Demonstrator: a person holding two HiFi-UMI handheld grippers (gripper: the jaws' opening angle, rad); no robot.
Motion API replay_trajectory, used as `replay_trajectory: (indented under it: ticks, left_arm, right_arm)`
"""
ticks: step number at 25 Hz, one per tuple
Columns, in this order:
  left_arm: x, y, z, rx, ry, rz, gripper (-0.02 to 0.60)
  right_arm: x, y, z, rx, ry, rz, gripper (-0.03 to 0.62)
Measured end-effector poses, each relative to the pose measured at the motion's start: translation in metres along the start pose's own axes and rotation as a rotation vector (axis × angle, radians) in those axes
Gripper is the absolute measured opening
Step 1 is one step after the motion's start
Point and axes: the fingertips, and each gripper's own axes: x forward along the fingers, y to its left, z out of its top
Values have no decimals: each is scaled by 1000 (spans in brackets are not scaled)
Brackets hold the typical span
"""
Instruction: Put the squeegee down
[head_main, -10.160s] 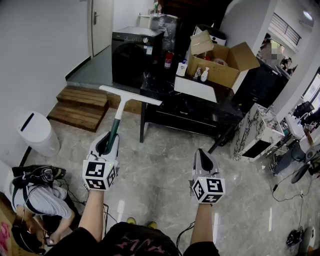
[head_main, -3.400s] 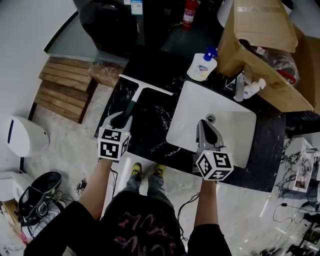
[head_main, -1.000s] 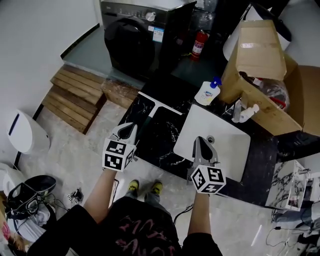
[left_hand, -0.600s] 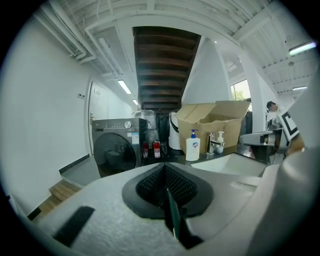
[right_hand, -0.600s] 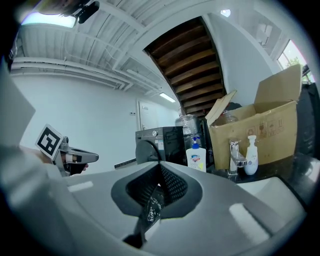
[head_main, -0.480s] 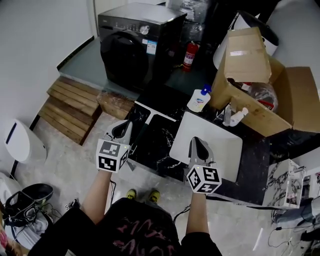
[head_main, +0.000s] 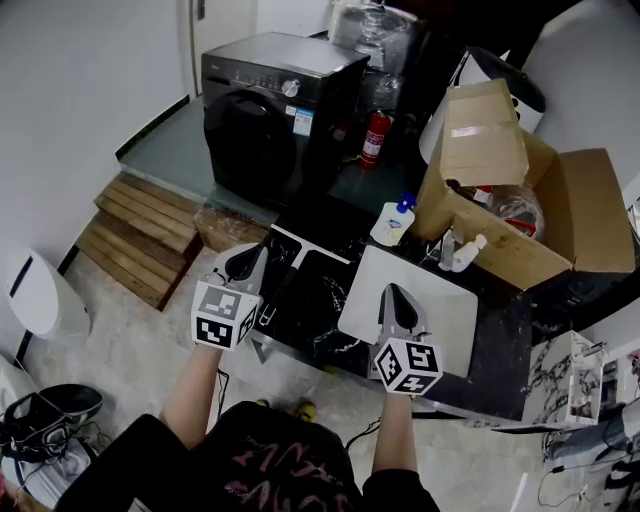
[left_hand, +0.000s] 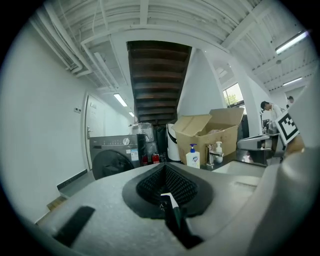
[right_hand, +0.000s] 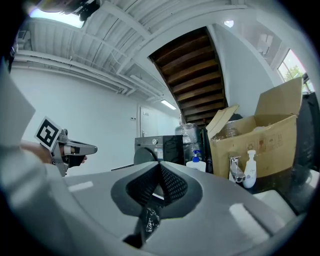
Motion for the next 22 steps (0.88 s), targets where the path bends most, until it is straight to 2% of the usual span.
replay_trajectory:
  ticks: [10, 22]
  left_arm:
    - [-5, 11, 29, -9, -61, -1, 6]
    - [-3, 25, 47, -24, -82, -19, 6]
  right_arm:
    - [-1, 1, 21, -35, -22, -10, 9]
    - [0, -7, 42, -62, -34, -26, 8]
